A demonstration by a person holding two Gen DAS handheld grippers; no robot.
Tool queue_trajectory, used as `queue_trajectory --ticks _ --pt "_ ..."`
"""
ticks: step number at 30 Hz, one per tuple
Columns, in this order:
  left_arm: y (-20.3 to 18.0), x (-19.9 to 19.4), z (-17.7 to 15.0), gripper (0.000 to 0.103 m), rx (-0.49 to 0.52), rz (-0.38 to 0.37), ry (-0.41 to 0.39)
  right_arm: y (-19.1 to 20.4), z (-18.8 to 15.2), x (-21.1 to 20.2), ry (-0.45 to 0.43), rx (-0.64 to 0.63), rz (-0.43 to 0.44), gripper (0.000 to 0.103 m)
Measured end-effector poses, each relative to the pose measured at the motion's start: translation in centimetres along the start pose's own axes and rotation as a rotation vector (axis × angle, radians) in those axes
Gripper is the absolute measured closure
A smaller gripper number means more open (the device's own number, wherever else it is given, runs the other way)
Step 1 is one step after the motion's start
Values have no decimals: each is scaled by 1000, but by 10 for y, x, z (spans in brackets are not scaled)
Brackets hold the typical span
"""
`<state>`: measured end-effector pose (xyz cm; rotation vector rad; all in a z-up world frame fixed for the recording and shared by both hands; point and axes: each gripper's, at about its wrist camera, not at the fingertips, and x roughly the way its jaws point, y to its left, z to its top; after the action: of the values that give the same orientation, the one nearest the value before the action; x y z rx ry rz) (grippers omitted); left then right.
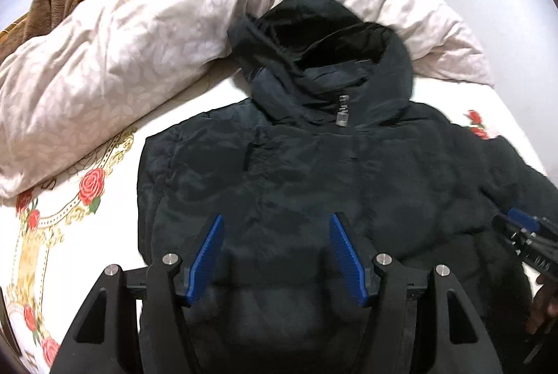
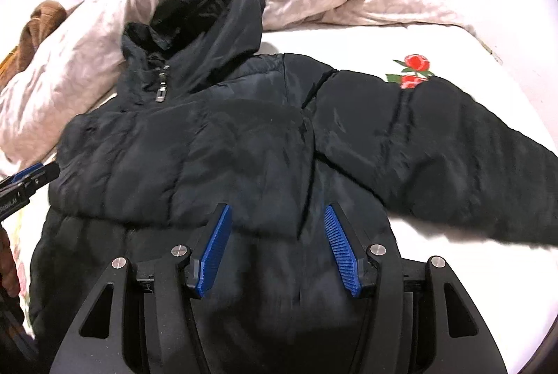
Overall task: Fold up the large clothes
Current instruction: 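Open the left gripper to release the sleeve and withdraw, then reach the right gripper to the other sleeve cuff and grasp it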
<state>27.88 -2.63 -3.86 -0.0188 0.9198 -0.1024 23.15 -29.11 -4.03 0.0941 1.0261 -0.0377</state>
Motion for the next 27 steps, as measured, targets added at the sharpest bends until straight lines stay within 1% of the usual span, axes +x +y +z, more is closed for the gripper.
queue_trajectory --ticks 7,11,15,21,27 --pt "-30 -65 -26 38 8 -56 -34 0 -41 -60 -28 17 3 47" --pt "-46 -90 -40 38 23 -72 -42 -5 -60 -86 -39 33 -4 47" --pt "-57 -112 -55 38 44 -84 -47 -14 -78 -110 -48 77 10 46" --pt "-64 -125 -76 38 73 -96 -35 -28 -95 -133 -62 127 13 46" --pt "-66 -122 -85 38 73 -98 -13 -52 -103 -138 -63 200 11 45"
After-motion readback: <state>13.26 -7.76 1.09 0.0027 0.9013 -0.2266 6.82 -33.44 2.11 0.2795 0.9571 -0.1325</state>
